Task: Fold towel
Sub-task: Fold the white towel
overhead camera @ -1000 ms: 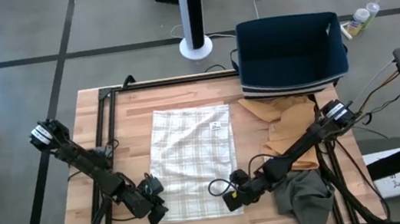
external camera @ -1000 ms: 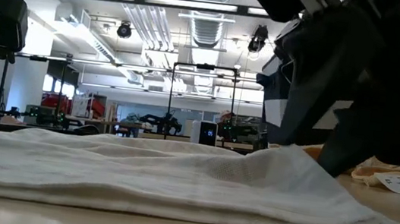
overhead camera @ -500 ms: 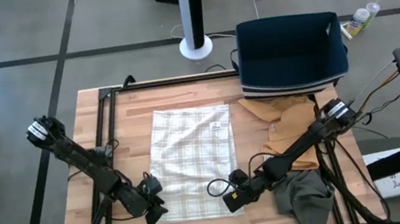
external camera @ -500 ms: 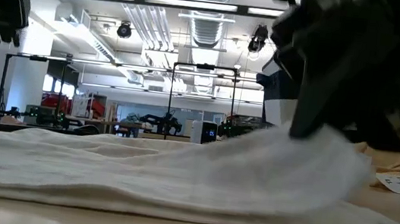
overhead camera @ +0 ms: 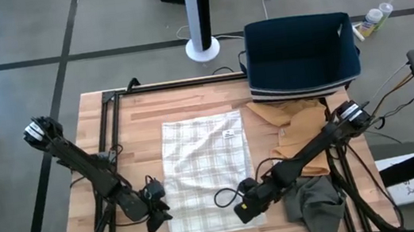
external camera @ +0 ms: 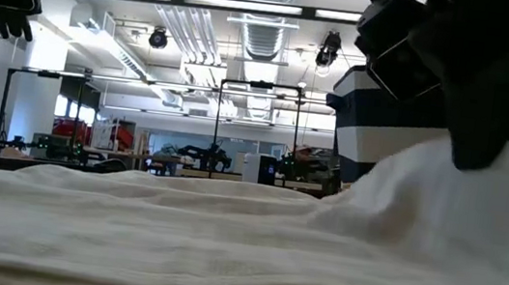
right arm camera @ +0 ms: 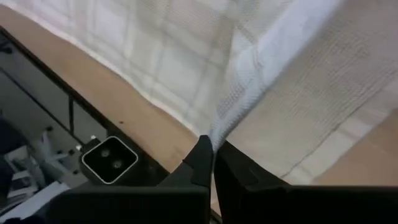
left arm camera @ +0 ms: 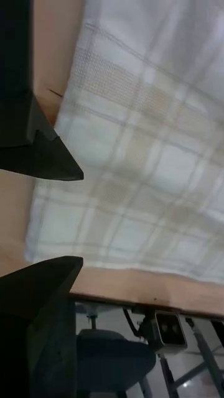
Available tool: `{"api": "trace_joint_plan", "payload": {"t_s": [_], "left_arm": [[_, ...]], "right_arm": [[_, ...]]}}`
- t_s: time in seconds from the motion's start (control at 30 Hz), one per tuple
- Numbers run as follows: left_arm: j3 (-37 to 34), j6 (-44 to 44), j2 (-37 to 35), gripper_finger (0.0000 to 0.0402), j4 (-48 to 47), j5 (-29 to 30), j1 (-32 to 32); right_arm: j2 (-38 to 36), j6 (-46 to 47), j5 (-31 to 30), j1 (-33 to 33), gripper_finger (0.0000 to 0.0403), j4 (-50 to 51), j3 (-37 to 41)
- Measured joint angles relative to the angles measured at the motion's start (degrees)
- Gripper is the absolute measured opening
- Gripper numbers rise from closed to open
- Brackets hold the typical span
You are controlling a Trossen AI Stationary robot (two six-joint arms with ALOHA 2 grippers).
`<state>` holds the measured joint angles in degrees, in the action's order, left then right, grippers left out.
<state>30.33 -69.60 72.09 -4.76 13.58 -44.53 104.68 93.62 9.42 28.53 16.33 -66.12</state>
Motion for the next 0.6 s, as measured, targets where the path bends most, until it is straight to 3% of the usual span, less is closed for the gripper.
{"api": "trace_joint_plan", "payload": {"t_s": [0.1,0.3,0.6], "left_arm": [[0.0,-0.1,0.5,0.0203,0.8,0.0,0.0],[0.0,0.0,0.5,0.0203,1.4,0.4,0.0],[0.0,0.1,0.6,0.0203,1.7,1.9,0.0]], "right_arm": [[-0.3,-1.3,1.3,-0.6,0.0001,1.2,-1.4],[-0.6,-4.4,7.6,-0.8,0.0,20.8,-4.4],[-0.6,-5.7,8.6,-1.7,0.0,17.7,-4.7]]}}
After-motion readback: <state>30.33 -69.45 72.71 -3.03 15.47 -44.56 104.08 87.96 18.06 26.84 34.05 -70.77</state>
